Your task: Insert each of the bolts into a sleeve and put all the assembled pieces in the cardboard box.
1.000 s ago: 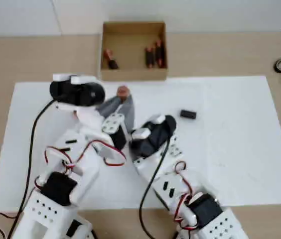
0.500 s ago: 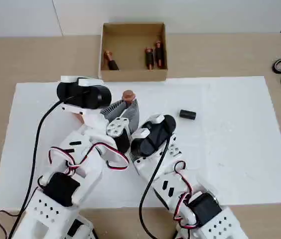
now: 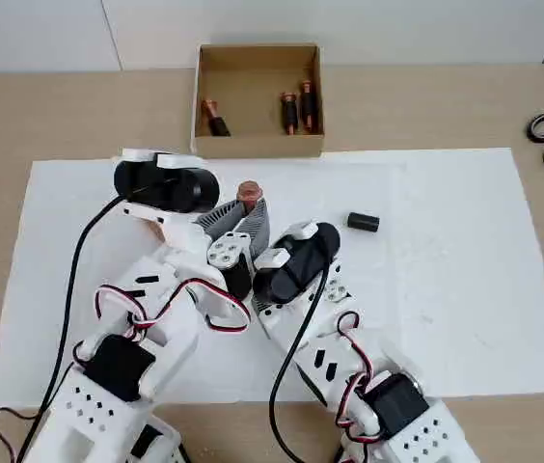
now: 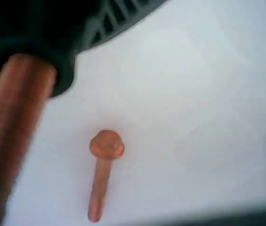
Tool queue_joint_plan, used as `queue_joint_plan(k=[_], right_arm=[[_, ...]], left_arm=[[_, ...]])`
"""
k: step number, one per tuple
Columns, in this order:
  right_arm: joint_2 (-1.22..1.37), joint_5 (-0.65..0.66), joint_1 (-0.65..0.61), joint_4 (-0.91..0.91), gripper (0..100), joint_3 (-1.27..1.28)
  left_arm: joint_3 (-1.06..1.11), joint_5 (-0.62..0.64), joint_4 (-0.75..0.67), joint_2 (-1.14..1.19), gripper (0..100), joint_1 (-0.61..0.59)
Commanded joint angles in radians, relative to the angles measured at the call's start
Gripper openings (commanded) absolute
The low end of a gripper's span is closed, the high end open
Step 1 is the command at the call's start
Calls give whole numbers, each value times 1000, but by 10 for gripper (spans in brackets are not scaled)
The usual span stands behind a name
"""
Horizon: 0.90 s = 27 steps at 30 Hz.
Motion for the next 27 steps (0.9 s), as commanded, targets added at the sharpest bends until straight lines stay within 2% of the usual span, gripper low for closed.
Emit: queue_joint_plan(k=[1, 7, 12, 22, 27], right_arm=[[-16, -11, 1, -24, 4, -8], [-16, -11, 2, -24, 4, -8], [-16, -11, 2, -24, 4, -8], [-16, -11, 2, -24, 4, -8], [-16, -11, 1, -24, 4, -8]], left_arm=[[-10, -5, 20, -25, 6, 2], [-42, -11, 110, -61, 6, 2], [-12, -81, 167, -124, 6, 2], [18, -83, 161, -130, 6, 0], [16, -83, 138, -43, 6, -3]])
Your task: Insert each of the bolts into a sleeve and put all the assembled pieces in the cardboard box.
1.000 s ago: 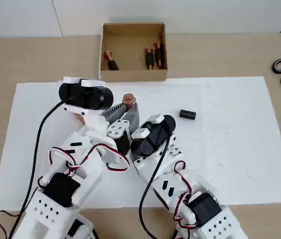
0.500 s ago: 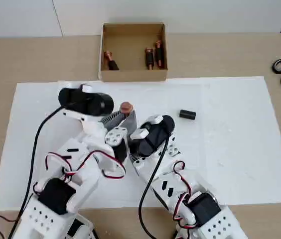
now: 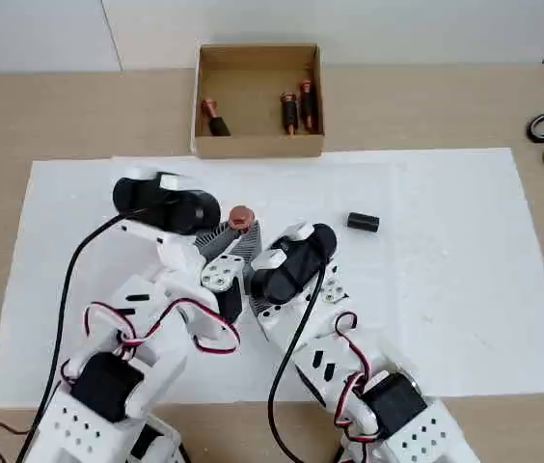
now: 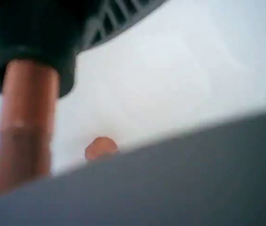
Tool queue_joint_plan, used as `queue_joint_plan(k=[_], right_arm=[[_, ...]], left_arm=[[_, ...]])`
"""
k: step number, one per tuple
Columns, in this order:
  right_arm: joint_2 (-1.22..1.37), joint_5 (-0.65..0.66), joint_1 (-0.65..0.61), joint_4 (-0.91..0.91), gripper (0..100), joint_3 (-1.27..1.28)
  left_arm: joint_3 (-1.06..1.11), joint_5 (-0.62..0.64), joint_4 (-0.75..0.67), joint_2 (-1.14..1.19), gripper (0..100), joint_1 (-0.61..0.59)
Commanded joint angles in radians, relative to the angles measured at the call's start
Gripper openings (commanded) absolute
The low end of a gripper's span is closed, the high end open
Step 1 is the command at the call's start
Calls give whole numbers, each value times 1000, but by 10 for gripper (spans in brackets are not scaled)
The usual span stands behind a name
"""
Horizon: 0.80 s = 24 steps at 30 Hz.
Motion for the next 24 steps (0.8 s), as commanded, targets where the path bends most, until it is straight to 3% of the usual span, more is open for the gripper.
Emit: queue_joint_plan(k=[1, 24], right_arm=[[-18, -11, 4, -24, 4, -12], [-18, -11, 4, -24, 4, -12]], left_arm=[[-10, -14, -21, 64, 6, -6], [-13, 28, 55, 91, 6, -11]])
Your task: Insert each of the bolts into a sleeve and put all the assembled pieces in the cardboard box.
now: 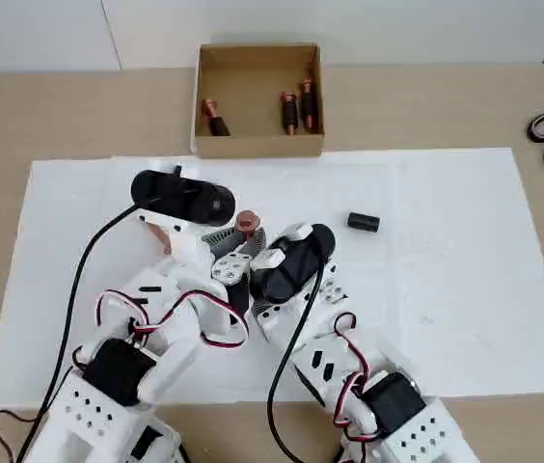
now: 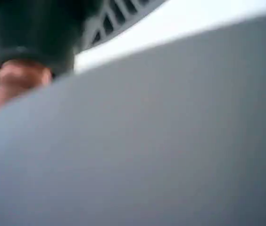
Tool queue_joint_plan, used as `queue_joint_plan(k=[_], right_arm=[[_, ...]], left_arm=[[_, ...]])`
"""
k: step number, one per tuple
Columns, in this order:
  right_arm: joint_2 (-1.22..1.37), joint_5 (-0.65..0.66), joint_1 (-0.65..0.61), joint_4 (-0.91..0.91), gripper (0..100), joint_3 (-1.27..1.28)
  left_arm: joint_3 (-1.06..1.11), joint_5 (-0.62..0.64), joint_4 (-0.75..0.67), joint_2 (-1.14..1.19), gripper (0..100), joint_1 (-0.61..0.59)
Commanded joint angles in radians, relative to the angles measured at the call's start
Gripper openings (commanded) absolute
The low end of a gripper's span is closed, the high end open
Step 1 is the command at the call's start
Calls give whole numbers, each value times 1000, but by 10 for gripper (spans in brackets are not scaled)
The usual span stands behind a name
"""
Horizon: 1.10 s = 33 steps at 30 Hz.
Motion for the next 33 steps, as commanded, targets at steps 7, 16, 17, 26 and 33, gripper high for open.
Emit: queue_joint_plan(k=[7, 16, 17, 26, 33], right_arm=[[-19, -6, 4, -25, 4, -15], [-21, -6, 4, -25, 4, -15], [-21, -6, 4, -25, 4, -15], [-21, -6, 2, -25, 4, -15], [-21, -6, 2, -25, 4, -15]], left_arm=[[-7, 48, 66, 11, 6, -12], [-2, 49, 71, 17, 6, -12], [4, 49, 68, 17, 6, -12], [71, 48, 8, 17, 6, -12], [84, 48, 17, 17, 6, -12]])
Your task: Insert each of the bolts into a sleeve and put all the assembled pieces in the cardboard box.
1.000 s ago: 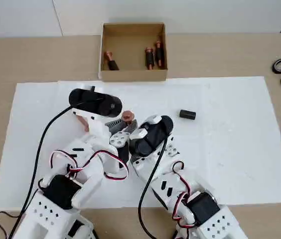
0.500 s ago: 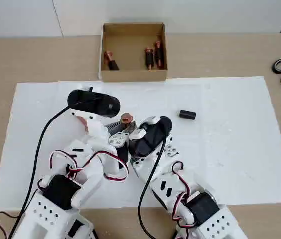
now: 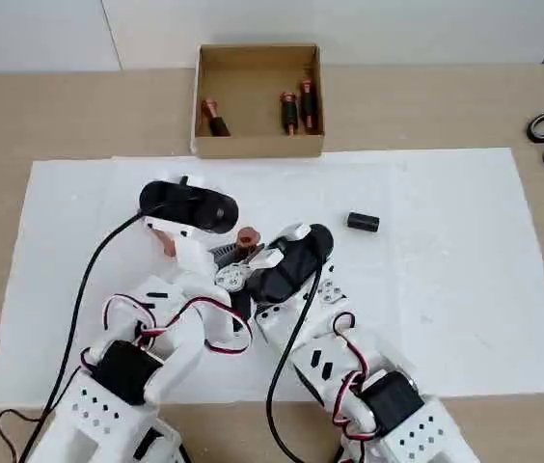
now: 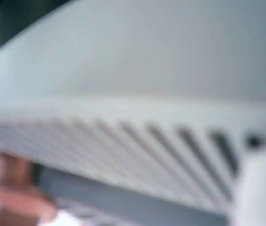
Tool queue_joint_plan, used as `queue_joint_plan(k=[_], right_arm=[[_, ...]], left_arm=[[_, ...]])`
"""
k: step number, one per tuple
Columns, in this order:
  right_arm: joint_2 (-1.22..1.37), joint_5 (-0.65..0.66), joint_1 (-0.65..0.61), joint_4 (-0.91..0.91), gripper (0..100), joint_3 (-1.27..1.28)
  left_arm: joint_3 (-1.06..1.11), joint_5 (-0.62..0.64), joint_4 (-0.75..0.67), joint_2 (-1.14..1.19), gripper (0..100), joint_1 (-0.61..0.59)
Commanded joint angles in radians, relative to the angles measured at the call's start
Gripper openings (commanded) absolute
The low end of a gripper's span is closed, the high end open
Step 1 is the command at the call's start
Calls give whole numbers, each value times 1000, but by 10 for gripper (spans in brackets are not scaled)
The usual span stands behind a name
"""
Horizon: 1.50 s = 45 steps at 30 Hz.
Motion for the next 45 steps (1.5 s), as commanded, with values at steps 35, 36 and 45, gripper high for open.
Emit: queue_joint_plan(k=[35, 36, 45], right_arm=[[-22, -6, 5, -25, 4, -20], [-22, -6, 5, -25, 4, -20], [-21, -3, 73, -54, 4, -20]], left_arm=[[-208, -40, 195, 11, 192, -98], [-208, -58, 187, 11, 192, -114], [-211, -117, 193, 11, 191, -304]])
